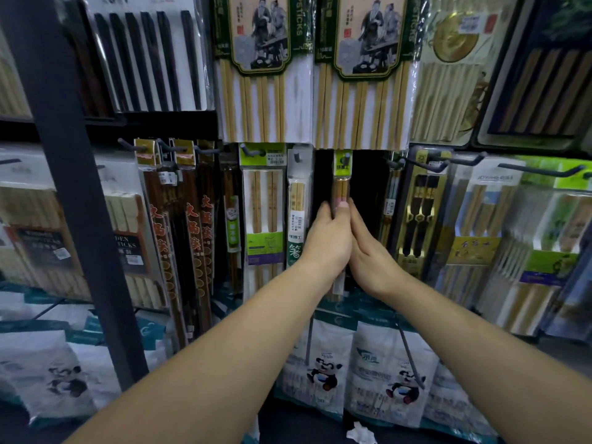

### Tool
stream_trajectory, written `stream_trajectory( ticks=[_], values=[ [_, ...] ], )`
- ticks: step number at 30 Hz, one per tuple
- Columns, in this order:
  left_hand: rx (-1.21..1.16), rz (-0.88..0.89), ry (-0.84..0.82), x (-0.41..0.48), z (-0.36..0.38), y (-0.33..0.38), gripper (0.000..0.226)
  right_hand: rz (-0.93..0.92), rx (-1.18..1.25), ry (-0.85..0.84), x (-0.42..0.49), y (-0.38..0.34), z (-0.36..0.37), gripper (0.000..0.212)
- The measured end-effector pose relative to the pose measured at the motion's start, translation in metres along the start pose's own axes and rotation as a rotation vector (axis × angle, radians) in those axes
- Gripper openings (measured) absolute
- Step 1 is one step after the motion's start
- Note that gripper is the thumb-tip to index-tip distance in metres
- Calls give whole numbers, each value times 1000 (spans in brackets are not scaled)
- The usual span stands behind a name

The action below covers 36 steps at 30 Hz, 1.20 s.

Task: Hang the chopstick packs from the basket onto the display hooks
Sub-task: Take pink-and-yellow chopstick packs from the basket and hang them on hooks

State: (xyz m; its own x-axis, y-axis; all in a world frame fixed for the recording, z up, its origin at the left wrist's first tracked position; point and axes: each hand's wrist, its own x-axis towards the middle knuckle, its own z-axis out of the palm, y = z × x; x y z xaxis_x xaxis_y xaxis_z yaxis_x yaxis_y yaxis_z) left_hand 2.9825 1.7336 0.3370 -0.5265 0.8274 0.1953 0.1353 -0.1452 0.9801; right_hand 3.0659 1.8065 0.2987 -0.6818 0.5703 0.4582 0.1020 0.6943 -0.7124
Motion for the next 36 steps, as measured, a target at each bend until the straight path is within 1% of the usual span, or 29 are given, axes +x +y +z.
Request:
stream_trajectory(
  ticks=[3, 6, 7, 8, 9, 10, 11, 12, 13, 14, 15, 16, 18, 20, 22, 25, 29, 33, 36],
  values=[
    [84, -30, -27, -24, -6, -3, 69, 85, -14, 38, -16, -4, -5, 78],
    [120, -11, -103, -63, -19, -7, 70, 120, -59, 110, -35, -9, -13, 73],
    [151, -5, -129, -77, -26, -7, 66, 117, -81, 152, -41, -12, -16, 69],
    [174, 9, -143, -89, -35, -8, 56, 106, -110, 206, -46, -15, -19, 61],
    [185, 40, -141, -99, -45, -9, 42, 84, -148, 267, -51, -20, -21, 52],
    [193, 87, -97, -106, -56, -8, 26, 51, -190, 326, -56, -25, -21, 42],
    [210, 144, -15, -108, -66, -6, 16, 10, -222, 368, -59, -31, -20, 33],
    [244, 199, 85, -104, -76, -3, 11, -30, -241, 380, -61, -40, -16, 28],
    [273, 246, 179, -95, -83, 0, 11, -67, -254, 364, -62, -48, -11, 28],
    [286, 280, 244, -84, -88, 4, 15, -95, -260, 326, -62, -56, -4, 32],
    [278, 300, 268, -73, -92, 7, 23, -109, -262, 271, -61, -64, 5, 39],
    [254, 301, 253, -60, -93, 9, 34, -110, -258, 211, -58, -70, 14, 46],
    [214, 260, 165, -40, -90, 13, 55, -80, -227, 107, -49, -78, 32, 60],
    [213, 215, 90, -26, -83, 13, 64, -15, -133, 45, -39, -79, 46, 68],
    [199, 185, 52, -18, -79, 12, 64, 47, -40, 25, -29, -74, 56, 69],
    [110, 125, 16, -11, -76, 13, 63, 105, 17, 32, -17, -67, 65, 67],
    [-8, 85, -62, -4, -74, 12, 60, 46, 33, 21, -4, -59, 68, 69],
    [-21, 82, -129, 4, -79, 9, 65, 32, -32, 33, 2, -54, 69, 70],
    [-20, 70, -121, 8, -82, 5, 62, 45, -20, 62, 3, -50, 71, 70]
  ],
)
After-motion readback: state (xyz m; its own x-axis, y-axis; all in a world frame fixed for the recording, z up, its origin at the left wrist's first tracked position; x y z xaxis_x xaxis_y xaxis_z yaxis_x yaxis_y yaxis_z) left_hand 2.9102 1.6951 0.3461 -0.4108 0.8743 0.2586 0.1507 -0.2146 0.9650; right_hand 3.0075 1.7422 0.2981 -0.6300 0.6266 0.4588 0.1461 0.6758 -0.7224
